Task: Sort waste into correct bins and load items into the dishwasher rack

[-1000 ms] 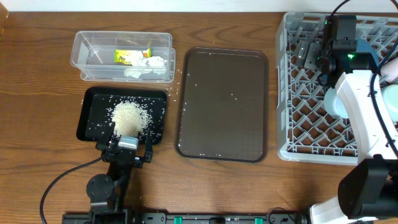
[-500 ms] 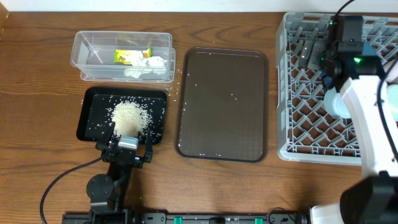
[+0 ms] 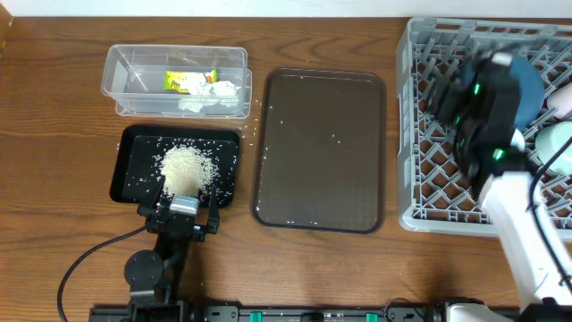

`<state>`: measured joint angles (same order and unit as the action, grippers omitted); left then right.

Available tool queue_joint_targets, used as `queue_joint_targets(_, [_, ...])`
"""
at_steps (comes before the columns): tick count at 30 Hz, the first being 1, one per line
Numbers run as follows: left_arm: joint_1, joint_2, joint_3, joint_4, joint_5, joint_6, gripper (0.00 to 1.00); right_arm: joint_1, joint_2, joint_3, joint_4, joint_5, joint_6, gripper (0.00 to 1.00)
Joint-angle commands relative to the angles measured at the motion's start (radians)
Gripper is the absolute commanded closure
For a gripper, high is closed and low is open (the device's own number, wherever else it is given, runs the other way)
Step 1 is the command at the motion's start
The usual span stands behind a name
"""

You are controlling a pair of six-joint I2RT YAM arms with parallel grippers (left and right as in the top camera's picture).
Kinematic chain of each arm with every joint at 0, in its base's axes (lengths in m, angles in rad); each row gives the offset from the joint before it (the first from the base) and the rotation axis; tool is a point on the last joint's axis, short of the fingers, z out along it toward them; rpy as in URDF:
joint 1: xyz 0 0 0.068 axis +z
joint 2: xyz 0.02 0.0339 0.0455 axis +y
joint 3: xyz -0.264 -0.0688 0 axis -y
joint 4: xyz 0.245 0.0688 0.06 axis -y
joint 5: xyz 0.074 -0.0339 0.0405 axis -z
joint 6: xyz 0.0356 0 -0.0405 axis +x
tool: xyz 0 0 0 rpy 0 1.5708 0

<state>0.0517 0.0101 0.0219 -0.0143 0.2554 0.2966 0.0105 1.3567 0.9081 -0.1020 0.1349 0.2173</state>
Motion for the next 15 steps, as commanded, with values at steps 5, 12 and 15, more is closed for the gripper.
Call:
queue_joint_targets(5, [0.006,-0.006,-0.018,-0.033,0.002,0.017,0.05,0.002,-0.153,-0.309,0.221,-0.095,0.011,0.01])
queue_joint_targets(12, [0.006,-0.006,-0.018,-0.033,0.002,0.017,0.05,0.004,-0.299,-0.514,0.371,-0.140,0.014,0.01])
queue_joint_targets(15, [0.006,-0.006,-0.018,-0.033,0.002,0.017,0.05,0.004,-0.341,-0.585,0.443,-0.151,0.014,0.01])
